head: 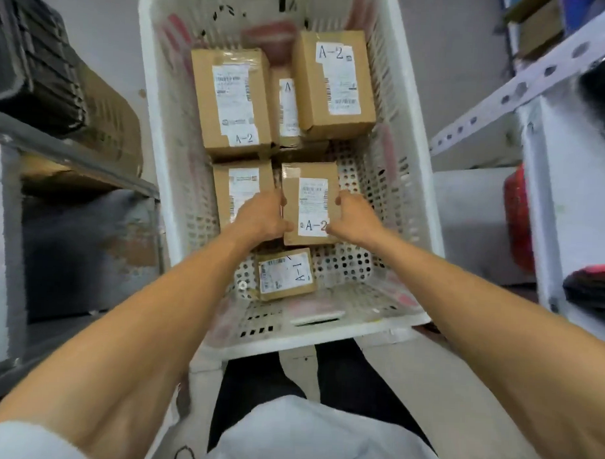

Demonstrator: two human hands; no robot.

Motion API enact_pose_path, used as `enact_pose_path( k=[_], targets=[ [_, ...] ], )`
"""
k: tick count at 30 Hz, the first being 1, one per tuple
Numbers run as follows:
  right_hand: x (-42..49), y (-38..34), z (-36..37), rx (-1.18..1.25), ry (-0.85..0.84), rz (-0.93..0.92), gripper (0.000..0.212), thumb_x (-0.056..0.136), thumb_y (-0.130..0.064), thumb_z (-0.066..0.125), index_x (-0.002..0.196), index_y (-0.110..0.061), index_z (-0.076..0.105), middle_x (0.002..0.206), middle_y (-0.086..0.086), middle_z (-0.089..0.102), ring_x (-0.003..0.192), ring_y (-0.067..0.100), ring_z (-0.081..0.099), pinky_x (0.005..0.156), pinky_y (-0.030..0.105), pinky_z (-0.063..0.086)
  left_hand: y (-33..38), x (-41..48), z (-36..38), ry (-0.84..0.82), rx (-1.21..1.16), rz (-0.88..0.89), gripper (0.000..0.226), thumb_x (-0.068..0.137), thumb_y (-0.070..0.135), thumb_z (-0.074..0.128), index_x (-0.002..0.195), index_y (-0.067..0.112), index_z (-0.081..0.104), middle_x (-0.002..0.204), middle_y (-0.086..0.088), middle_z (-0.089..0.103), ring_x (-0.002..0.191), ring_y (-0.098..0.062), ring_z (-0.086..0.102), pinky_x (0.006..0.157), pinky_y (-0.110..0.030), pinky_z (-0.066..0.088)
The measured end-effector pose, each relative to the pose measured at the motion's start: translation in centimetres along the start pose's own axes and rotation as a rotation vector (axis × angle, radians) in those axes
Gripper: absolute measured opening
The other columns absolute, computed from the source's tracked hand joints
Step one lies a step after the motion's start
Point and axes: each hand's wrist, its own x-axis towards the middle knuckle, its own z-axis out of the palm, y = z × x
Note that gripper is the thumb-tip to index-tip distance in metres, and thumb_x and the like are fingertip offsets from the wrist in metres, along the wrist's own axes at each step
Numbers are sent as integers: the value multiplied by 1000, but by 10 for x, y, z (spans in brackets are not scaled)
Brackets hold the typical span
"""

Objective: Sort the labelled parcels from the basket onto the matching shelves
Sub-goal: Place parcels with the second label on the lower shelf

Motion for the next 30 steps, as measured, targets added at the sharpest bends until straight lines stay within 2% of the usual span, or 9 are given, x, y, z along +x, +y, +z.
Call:
enact_pose_path(
  k=[5,8,10,13,17,20,22,25,30],
  targets=[
    [51,37,36,-40,-16,103,69,77,-27,75,132,-7,39,128,15,47,117,31,46,97,42,45,-19,61,27,1,96,19,54,79,25,72,125,9,50,119,-10,56,105,-28,56,80,-34,46],
    [79,52,54,-22,-8,138,78,73,-27,80,134,-8,35,131,15,43,120,31,44,101,46,43,-23,94,52,7,-39,-32,61,81,19,72,132,6,42,120,-12,56,108,-30,57,82,-34,47],
    [97,61,66,74,-16,154,87,68,-30,85,135,-8,33,132,13,44,121,30,46,102,46,42,-20,110,66,64,-127,-85,69,83,20,71,137,3,32,122,-15,56,108,-33,58,87,-40,51],
    [115,75,81,361,-21,172,96,64,-22,88,136,-11,26,133,8,50,122,24,49,103,39,43,-12,121,84,112,-150,-119,83,80,16,75,143,2,23,134,-17,48,119,-35,51,97,-40,44],
    [112,92,83,666,38,221,100,61,1,85,140,-10,25,130,0,52,122,15,49,102,31,44,-6,123,102,81,-245,-65,117,71,15,83,153,18,1,150,-14,26,134,-31,36,107,-39,33],
    [104,101,85,781,87,184,107,58,6,85,143,-10,22,130,0,53,120,12,52,99,23,46,-6,125,120,-15,-457,-82,131,69,13,84,148,37,-19,146,-15,35,128,-32,42,106,-45,37],
    [102,103,88,822,81,169,112,57,6,85,146,-14,19,134,2,52,123,12,51,100,24,46,-5,126,126,-42,-546,-112,136,69,8,82,143,41,-28,140,-14,46,124,-30,48,103,-49,41],
    [99,103,86,875,76,140,112,58,14,81,146,-14,18,136,6,51,123,14,51,98,22,48,-4,127,123,-71,-615,-113,136,69,0,81,145,36,-26,140,-11,47,125,-27,47,105,-47,40],
    [81,91,76,922,191,114,113,53,14,82,145,-19,24,130,-1,55,121,12,52,103,34,45,1,105,98,19,-616,-78,141,59,3,86,147,44,-16,138,-8,44,123,-26,47,104,-48,40]
  ],
)
